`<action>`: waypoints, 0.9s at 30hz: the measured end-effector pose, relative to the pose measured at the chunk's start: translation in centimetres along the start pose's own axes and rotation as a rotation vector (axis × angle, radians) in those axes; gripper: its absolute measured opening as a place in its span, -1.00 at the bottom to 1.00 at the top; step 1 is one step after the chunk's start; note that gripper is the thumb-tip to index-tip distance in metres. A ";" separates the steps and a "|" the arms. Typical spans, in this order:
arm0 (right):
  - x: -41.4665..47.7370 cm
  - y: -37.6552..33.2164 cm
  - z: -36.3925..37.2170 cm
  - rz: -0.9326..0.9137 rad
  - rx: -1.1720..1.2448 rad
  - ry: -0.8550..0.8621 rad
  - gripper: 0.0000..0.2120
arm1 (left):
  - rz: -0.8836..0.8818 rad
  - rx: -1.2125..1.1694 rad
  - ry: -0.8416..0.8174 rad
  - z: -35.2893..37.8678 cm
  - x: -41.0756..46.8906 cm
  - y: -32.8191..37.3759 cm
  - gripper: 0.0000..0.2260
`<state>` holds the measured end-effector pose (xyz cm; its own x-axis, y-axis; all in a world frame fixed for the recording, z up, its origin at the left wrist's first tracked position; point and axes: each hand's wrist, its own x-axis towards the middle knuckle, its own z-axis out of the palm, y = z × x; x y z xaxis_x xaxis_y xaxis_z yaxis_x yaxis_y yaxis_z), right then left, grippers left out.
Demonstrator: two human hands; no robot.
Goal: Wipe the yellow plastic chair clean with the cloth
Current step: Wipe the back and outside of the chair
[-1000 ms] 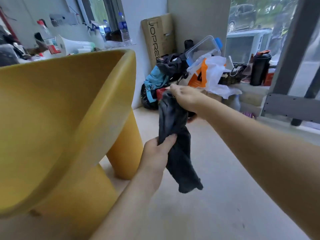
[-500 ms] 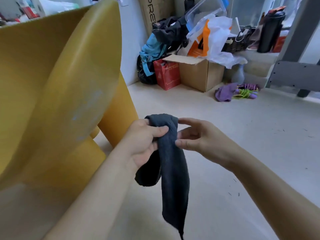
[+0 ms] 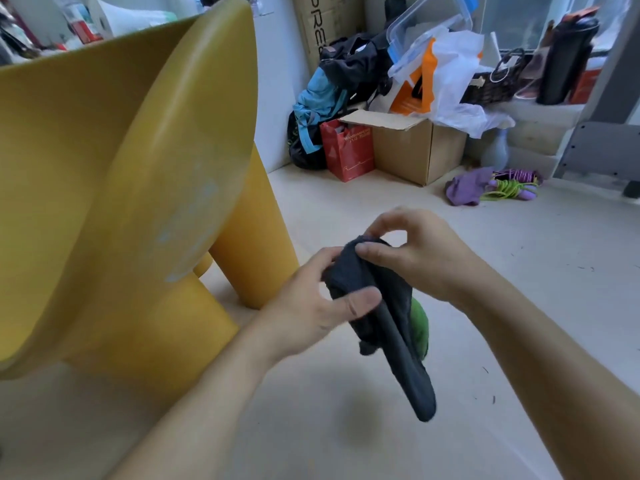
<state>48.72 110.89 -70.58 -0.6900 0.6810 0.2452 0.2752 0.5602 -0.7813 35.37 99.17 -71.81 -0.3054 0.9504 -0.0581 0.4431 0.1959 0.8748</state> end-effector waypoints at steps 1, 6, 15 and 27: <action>0.2 -0.1 0.1 0.014 0.090 -0.007 -0.86 | 0.007 -0.065 -0.036 1.0 -0.6 -0.1 -0.56; -0.2 0.7 0.4 0.230 0.876 -0.261 -0.64 | -0.072 -0.529 0.294 1.2 -0.9 0.9 -0.82; -1.2 -0.1 1.8 0.216 1.025 -0.293 -0.56 | -0.159 -0.553 0.539 -1.7 -1.0 2.4 -0.84; -1.0 -1.5 2.6 0.154 0.606 0.071 -0.82 | -0.027 0.474 0.257 -1.0 -2.5 0.6 -0.58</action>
<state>47.22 108.09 -71.14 -0.6209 0.7738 0.1255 -0.0753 0.1004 -0.9921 35.59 96.72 -70.66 -0.4916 0.8657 0.0939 0.7459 0.3631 0.5583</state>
